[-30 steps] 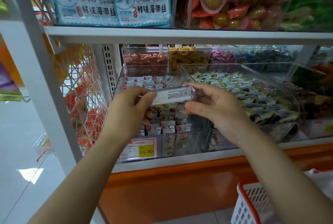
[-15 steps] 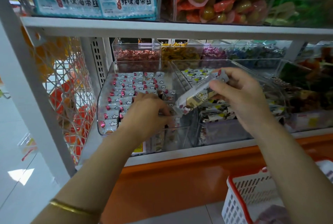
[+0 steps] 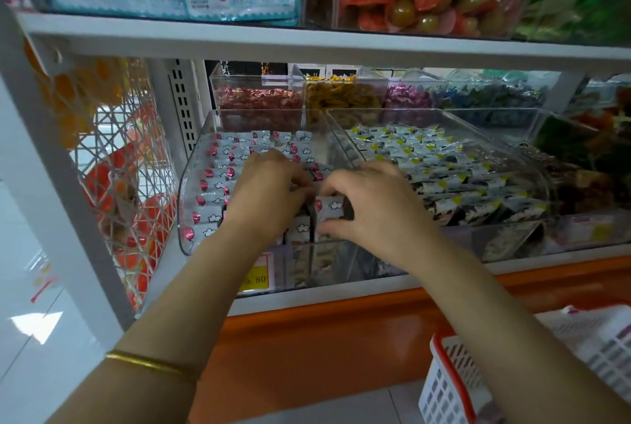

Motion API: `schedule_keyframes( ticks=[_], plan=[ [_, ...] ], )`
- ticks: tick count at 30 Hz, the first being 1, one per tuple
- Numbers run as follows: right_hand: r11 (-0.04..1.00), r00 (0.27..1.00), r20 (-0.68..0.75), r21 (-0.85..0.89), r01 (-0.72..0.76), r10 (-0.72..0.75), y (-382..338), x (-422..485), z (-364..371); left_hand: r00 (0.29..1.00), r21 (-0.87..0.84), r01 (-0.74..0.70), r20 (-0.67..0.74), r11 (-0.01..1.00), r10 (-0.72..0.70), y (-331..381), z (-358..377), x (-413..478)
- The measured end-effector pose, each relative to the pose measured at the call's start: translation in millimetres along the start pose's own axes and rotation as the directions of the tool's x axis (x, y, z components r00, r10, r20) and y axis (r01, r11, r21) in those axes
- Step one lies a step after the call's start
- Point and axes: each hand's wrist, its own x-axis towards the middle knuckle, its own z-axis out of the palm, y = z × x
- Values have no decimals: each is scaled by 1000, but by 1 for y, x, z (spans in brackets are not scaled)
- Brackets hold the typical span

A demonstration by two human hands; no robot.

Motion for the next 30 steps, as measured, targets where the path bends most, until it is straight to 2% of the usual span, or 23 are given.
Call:
schedule_keyframes(
  ticks=[2,6,9,12,15,17,20,23,30],
  plan=[
    [998,997,76,-62,21,-16,1,-1,5,1000,-14,6,17,1000,-6,-1,-2,-2],
    [994,986,156,-79,76,-63,3,-3,8,1000,-34,-3,-24,999,2,-3,-8,-9],
    [1000,994,105,7,22,-22,6,2,4,999,-55,-20,-31,998,18,0,-12,-14],
    [996,999,13,75,-47,46,10,9,-2,999,-66,-23,20,998,25,2,-12,-19],
    [999,999,32,-25,-33,34,10,16,-2,997,-71,-52,61,996,57,4,-11,-25],
    [995,996,84,-95,-20,28,8,22,-1,992,-13,-95,85,995,96,7,-8,-28],
    [992,983,175,-123,-32,53,7,29,0,988,85,-124,102,989,115,9,-4,-32],
    [985,975,213,-168,-30,66,3,33,5,988,92,-124,101,988,114,9,-2,-34],
    [985,983,87,-77,-154,160,-1,46,18,989,112,-117,101,987,106,7,2,-34]
  ],
)
